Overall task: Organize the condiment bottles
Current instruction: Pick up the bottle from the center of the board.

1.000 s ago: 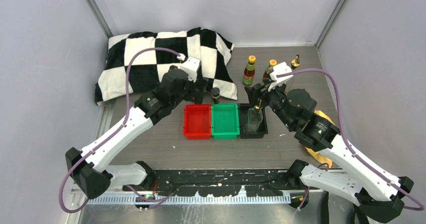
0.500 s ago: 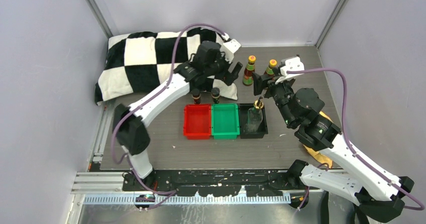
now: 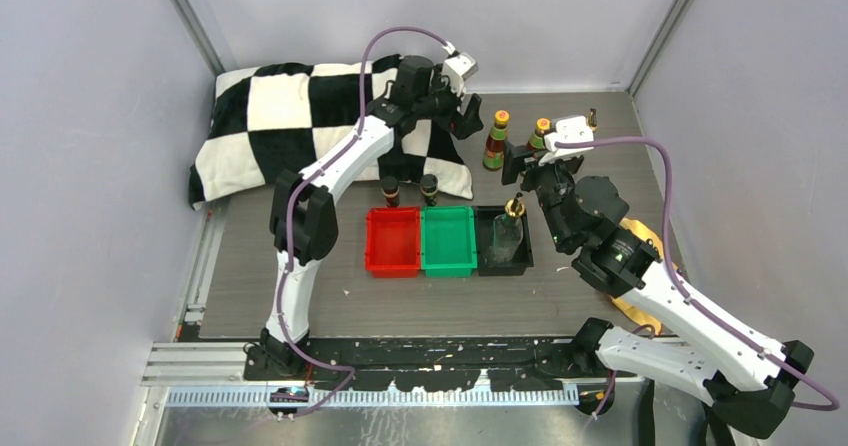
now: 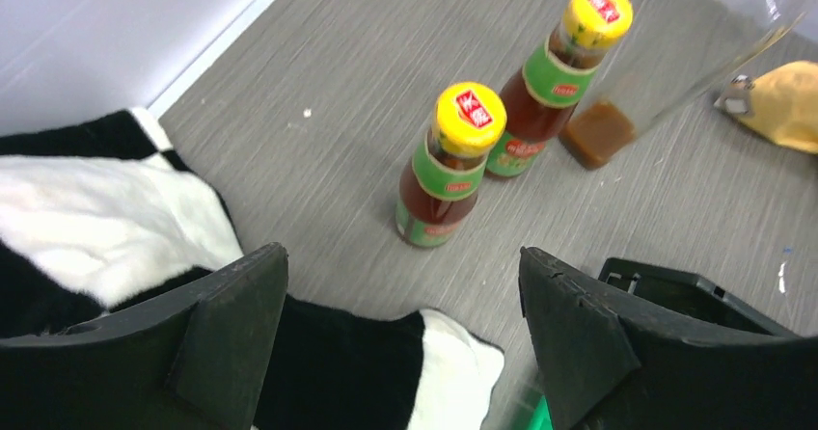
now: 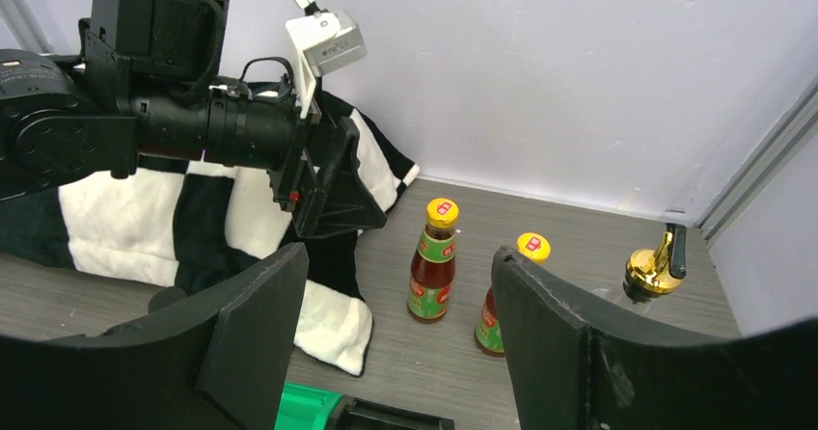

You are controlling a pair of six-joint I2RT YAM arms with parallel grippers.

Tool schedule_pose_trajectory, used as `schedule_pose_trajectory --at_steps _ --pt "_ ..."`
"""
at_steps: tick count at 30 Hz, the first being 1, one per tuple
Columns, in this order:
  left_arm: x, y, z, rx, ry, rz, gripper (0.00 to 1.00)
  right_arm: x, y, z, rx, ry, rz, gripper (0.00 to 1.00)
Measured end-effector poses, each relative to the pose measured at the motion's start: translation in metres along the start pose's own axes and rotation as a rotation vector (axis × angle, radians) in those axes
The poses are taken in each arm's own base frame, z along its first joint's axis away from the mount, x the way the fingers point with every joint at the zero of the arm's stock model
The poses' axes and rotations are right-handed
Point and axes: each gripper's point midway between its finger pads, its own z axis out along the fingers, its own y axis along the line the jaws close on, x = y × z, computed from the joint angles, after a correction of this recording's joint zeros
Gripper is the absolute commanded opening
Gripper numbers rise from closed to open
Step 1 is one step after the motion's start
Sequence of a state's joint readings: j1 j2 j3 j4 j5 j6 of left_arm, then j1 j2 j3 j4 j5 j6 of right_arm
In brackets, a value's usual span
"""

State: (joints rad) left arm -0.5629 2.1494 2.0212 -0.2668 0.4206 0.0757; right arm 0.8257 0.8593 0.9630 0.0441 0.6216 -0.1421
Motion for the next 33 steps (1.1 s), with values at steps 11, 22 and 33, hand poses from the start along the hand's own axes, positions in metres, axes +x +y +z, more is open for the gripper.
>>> schedule_pose_trajectory --at_steps 11,22,33 --pt "-0.014 -0.021 0.019 0.197 -0.087 -0.016 0.89 0.006 0.002 0.01 0.025 0.0 -0.041 0.77" --pt "-0.009 -0.039 0.03 0.294 -0.103 0.027 0.82 0.002 0.001 0.011 0.032 -0.018 -0.031 0.77" --pt "-0.003 -0.037 0.055 0.24 -0.155 0.104 0.74 -0.004 0.001 0.012 0.034 -0.045 -0.012 0.77"
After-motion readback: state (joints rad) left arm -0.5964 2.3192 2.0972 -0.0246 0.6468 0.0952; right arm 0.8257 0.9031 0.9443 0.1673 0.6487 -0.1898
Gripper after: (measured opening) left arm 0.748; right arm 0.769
